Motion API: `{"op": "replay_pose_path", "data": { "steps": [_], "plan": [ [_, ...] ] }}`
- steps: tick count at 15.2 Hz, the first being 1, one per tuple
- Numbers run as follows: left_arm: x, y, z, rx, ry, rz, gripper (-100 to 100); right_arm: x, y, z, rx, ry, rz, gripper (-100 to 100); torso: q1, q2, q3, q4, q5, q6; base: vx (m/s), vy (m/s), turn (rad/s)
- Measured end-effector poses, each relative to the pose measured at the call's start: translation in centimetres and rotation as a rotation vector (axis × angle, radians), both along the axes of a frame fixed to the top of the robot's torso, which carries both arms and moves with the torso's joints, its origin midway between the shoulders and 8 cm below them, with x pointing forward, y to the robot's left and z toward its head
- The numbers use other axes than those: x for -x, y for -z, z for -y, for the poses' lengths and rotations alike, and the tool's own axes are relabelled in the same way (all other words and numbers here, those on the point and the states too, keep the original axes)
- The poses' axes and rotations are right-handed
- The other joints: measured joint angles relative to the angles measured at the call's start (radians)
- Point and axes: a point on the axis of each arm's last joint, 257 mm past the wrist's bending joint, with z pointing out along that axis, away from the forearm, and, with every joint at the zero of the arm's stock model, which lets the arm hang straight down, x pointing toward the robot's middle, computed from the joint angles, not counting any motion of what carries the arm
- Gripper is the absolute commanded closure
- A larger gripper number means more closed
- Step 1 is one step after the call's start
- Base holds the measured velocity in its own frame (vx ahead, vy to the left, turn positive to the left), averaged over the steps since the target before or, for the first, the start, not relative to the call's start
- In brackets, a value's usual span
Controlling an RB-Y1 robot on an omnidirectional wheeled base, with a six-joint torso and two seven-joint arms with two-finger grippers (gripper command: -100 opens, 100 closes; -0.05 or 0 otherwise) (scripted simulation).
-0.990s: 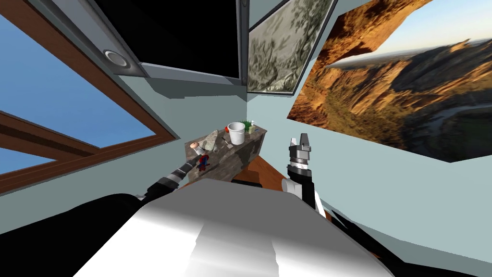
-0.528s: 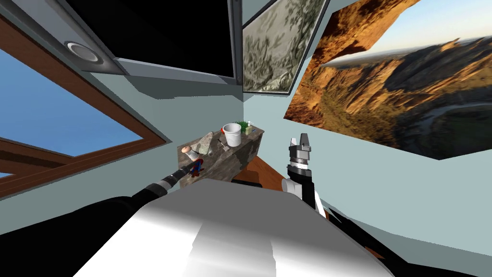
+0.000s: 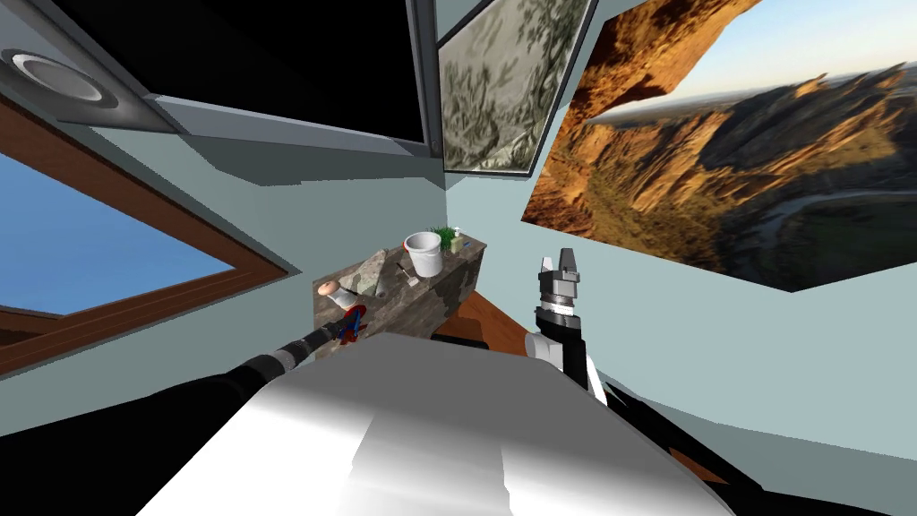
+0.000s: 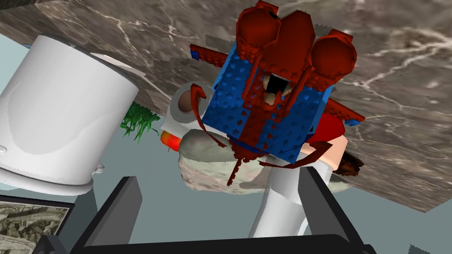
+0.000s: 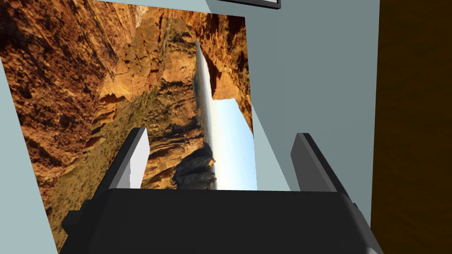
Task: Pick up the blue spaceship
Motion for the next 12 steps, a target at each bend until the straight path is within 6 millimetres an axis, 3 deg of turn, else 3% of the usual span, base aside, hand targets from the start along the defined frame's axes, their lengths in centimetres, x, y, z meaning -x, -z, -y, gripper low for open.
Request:
{"op": "replay_pose_path", "data": {
  "steps": [12],
  "plan": [
    [8.9,2.7,-5.7,-0.124,-0.029,-0.316,-100,0.0,0.0,0.0,0.000,0.000,0.000,0,0.000,0.000,0.000,0.000,0.000,0.000,0.067,-0.048,-0.079]
  ]
}}
